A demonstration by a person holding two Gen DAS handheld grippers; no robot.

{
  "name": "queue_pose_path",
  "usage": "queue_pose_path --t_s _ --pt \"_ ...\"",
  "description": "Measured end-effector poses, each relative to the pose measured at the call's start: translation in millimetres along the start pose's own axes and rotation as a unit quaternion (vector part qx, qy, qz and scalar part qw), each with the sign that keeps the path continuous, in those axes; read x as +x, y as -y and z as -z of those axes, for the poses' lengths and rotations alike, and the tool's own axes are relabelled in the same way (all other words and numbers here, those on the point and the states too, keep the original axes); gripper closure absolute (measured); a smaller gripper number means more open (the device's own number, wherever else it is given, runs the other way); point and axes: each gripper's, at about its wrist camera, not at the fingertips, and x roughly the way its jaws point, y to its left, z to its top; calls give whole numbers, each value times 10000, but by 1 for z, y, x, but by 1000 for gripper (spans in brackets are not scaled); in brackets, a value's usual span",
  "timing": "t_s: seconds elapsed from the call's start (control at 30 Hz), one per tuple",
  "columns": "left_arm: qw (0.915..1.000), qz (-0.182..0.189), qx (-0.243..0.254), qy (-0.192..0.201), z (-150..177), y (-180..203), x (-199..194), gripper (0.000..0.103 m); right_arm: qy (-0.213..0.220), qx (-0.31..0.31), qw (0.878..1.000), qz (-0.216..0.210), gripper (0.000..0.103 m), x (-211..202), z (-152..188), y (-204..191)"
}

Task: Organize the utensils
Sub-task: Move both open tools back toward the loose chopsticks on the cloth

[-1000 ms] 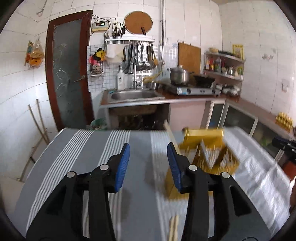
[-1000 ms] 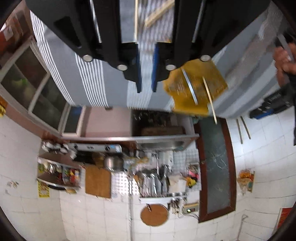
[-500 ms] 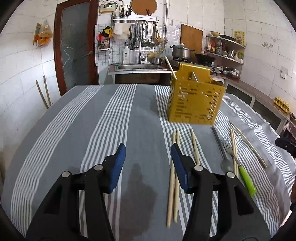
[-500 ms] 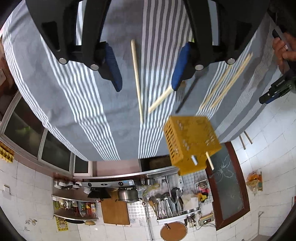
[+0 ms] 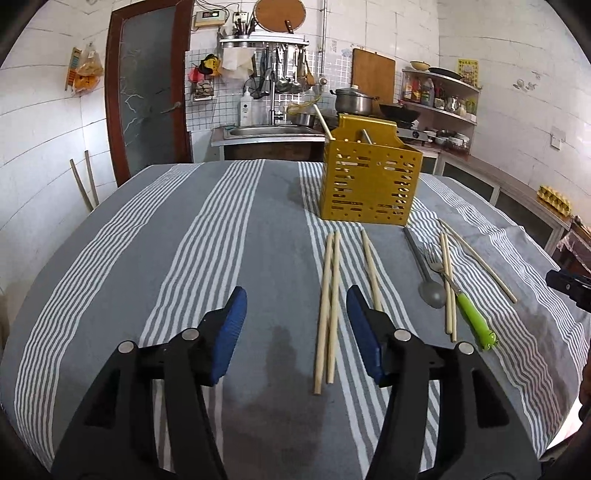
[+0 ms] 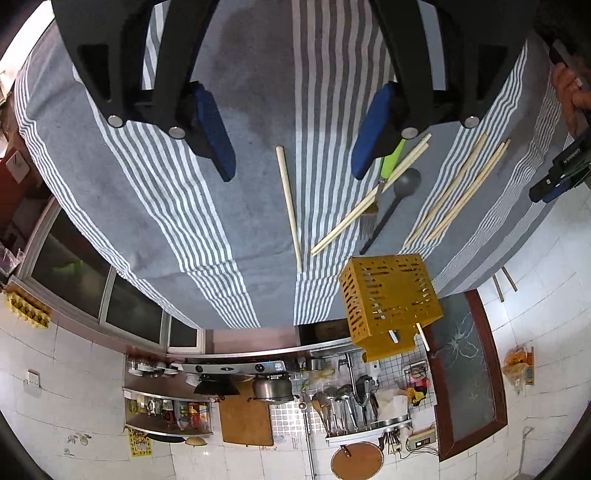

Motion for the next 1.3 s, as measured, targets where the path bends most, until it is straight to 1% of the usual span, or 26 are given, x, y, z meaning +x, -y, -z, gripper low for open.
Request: queue_pose_path --t_s 0.2,0.33,0.7,0.77,0.97,1.2,1.3 --pt "10000 48 62 -21 -4 6 6 47 8 24 9999 141 38 -2 -1 6" --pt "10000 15 93 -20 -7 9 8 47 -13 35 9997 228 38 1 -1 7" --pt "10000 -6 82 -48 -6 6 9 47 -117 -55 9999 112 38 10 -2 -3" --pt "9999 11 67 -79 -6 4 11 45 -120 -53 9998 124 38 11 -3 -4" --pt "9997 -50 44 -251 -11 -5 25 45 -203 -92 9996 169 38 21 -6 -9" --pt "9990 71 79 -442 -24 -7 46 45 -387 -146 9991 17 38 46 -19 -17" --pt "9985 116 192 -506 -32 -4 57 45 -478 -100 9988 -27 38 57 -25 -18"
